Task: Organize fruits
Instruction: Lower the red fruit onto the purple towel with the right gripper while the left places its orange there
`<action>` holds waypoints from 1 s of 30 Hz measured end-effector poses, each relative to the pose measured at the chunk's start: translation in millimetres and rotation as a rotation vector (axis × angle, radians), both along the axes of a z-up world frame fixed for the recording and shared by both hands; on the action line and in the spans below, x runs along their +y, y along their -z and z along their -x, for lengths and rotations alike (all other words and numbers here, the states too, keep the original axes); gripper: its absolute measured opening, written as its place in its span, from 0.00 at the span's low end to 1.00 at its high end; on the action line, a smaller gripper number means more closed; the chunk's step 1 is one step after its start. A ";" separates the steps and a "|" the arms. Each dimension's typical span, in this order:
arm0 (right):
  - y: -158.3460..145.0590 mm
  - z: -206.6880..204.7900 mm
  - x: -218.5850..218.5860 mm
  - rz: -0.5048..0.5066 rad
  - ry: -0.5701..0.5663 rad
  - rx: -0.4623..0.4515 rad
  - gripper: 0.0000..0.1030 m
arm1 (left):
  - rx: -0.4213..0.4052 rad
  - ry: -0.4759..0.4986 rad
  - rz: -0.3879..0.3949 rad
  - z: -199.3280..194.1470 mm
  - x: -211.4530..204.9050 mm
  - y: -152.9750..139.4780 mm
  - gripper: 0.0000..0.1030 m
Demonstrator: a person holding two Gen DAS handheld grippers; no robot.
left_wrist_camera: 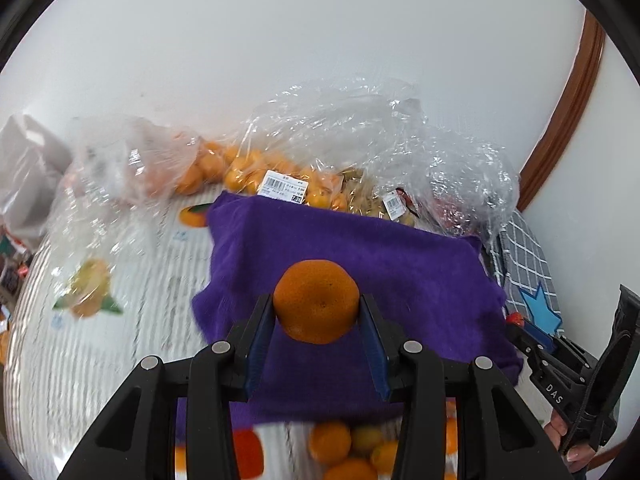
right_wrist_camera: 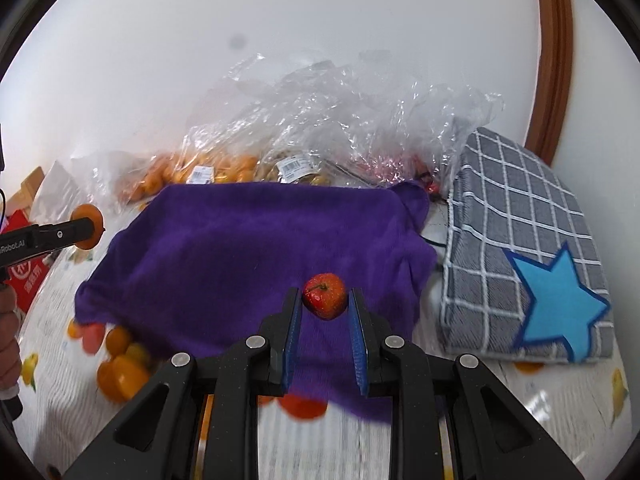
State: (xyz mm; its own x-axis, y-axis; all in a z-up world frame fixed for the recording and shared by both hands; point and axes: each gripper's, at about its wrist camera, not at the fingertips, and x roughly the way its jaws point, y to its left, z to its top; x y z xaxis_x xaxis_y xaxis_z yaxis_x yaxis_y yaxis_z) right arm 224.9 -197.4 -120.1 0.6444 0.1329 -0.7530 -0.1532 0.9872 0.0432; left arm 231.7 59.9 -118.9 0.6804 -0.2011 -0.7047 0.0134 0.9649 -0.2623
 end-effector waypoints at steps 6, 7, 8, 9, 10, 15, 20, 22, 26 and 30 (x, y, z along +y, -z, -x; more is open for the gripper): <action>18.4 -34.0 6.4 0.012 -0.007 0.029 0.23 | 0.020 0.036 0.003 -36.5 -9.3 18.2 0.39; 23.1 -39.0 7.6 0.016 -0.006 0.039 0.23 | 0.023 0.049 -0.001 -40.6 -11.6 21.9 0.39; 26.6 -41.8 8.5 0.018 -0.005 0.046 0.23 | 0.033 0.062 -0.009 -45.8 -14.7 28.3 0.39; 31.9 -44.7 9.3 0.021 -0.004 0.058 0.23 | 0.041 0.067 -0.015 -47.9 -16.3 32.5 0.39; 37.5 -46.8 10.3 0.026 -0.004 0.070 0.23 | 0.054 0.072 -0.022 -50.7 -18.2 38.9 0.39; 54.5 -50.0 14.5 0.034 -0.008 0.106 0.23 | 0.130 0.071 -0.038 -57.4 -18.1 63.6 0.39; 62.1 -48.4 16.9 0.036 -0.009 0.121 0.23 | 0.122 0.075 -0.075 -56.4 -20.8 65.2 0.40; 63.1 -46.1 16.6 0.036 -0.011 0.116 0.24 | 0.118 0.078 -0.085 -56.3 -21.9 66.1 0.40; 64.1 -47.6 16.1 0.024 -0.017 0.118 0.34 | 0.132 0.084 -0.083 -57.4 -22.7 64.2 0.51; 61.5 -46.2 23.9 0.011 -0.062 0.144 0.57 | 0.133 0.080 -0.099 -52.4 -20.0 56.7 0.62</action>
State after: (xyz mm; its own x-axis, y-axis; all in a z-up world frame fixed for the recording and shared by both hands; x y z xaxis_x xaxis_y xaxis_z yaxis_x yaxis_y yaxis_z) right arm 271.1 -173.5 -181.6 0.5201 0.1604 -0.8389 -0.2072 0.9766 0.0582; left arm 284.1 39.9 -175.6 0.5646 -0.1758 -0.8064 0.0629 0.9834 -0.1703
